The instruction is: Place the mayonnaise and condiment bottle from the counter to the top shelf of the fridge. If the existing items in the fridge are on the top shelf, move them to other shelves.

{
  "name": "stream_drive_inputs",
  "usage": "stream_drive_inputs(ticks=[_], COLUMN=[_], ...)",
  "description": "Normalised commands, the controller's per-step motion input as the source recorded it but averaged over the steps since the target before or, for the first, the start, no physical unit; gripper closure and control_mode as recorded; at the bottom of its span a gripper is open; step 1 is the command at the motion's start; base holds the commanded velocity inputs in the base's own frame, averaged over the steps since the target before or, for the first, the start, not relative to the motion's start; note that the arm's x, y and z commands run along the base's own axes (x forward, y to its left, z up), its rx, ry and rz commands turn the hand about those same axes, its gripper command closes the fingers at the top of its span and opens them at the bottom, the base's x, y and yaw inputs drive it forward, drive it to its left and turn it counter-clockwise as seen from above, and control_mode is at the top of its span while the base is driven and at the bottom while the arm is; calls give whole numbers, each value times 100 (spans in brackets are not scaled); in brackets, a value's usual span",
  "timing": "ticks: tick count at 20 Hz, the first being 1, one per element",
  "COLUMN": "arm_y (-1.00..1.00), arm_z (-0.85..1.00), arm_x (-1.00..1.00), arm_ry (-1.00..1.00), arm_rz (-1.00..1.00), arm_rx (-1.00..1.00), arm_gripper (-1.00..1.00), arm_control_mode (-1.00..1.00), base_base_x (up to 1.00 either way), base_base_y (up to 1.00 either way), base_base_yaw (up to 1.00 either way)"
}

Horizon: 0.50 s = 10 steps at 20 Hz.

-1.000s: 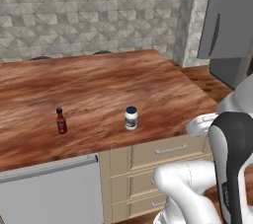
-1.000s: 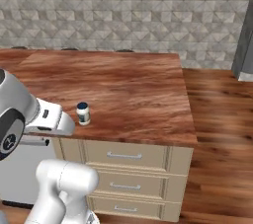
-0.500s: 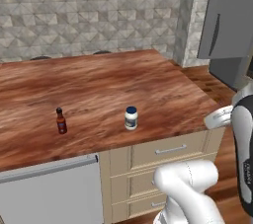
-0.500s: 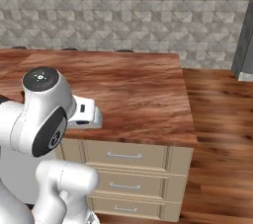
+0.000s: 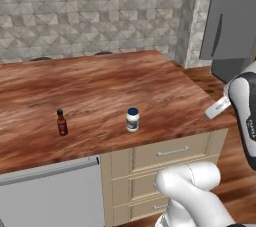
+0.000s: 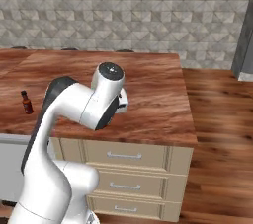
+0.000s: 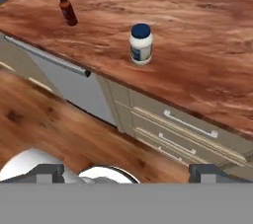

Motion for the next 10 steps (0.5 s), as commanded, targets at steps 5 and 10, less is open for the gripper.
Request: stream_drive_inputs(ticks=[5, 10], arm_y=[12, 39], arm_z=[-63, -60], arm_x=[100, 94], arm_ry=[0, -2], arm_rz=[42, 39], arm_rx=[30, 30], arm_gripper=[-100, -100], arm_control_mode=[-100, -100], base_base_x=[0, 0], base_base_y=[0, 0], base_base_yaw=[0, 0])
